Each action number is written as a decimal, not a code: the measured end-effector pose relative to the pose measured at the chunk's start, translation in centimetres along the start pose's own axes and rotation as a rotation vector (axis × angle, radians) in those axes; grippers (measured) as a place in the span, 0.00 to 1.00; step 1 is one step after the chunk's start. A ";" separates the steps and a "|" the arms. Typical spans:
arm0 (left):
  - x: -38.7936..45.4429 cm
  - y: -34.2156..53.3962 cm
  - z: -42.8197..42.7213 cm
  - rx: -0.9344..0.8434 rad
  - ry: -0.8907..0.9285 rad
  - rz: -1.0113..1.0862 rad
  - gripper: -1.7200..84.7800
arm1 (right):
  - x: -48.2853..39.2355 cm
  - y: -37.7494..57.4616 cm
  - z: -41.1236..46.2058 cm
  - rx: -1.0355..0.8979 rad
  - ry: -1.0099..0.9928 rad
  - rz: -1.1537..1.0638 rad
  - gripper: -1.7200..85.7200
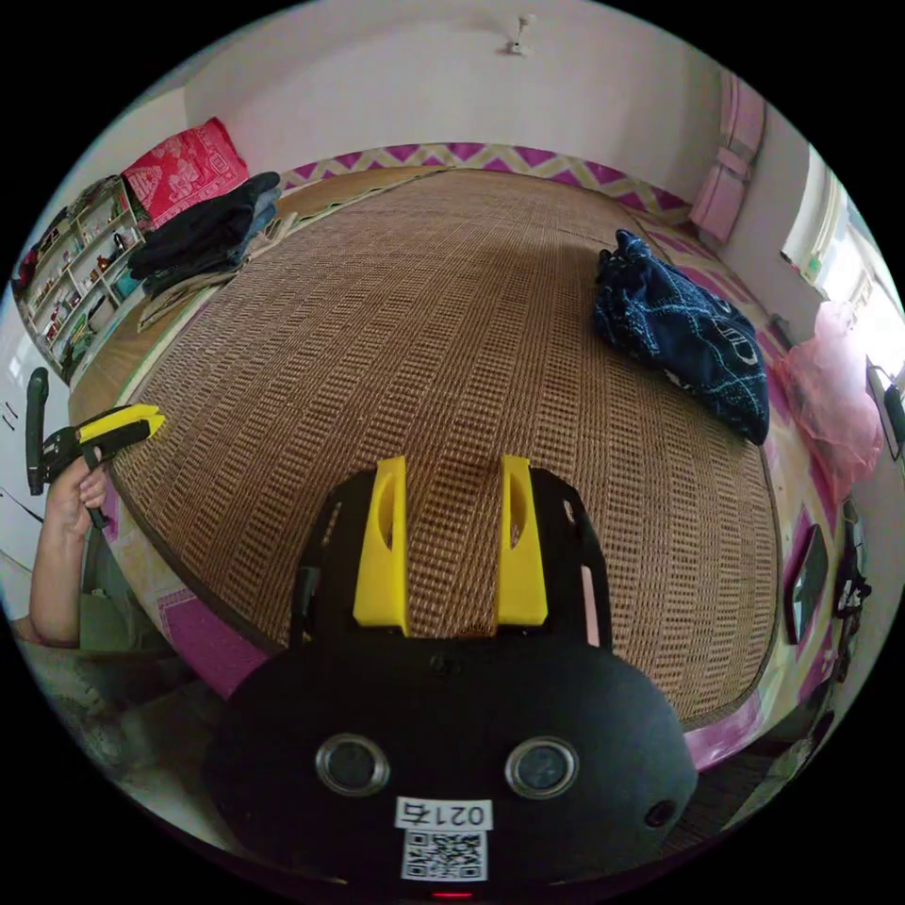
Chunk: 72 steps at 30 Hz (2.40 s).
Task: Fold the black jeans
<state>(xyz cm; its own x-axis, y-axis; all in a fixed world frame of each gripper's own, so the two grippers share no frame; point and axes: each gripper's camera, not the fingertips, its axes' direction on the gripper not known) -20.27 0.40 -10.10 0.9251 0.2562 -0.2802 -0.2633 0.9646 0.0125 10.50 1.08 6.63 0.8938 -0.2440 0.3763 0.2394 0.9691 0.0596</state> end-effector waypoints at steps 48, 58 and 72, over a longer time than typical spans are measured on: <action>-21.2 18.6 -17.7 0.138 -0.167 -0.215 0.07 | -47.0 -34.9 9.9 0.320 -0.522 -0.647 0.05; -19.8 17.3 -19.2 0.159 -0.159 -0.182 0.07 | -25.0 -43.6 -1.9 0.441 -0.658 -0.100 0.02; -13.5 12.4 -18.3 0.240 0.089 -0.082 0.08 | -27.3 -22.8 -4.0 0.014 -0.193 -0.781 0.03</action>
<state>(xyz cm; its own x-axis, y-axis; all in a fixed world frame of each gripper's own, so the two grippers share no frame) -41.05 7.74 -23.75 0.9101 0.1801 -0.3731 -0.1062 0.9719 0.2102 -17.82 -14.55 -8.70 0.3886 -0.8419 0.3744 0.7623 0.5220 0.3826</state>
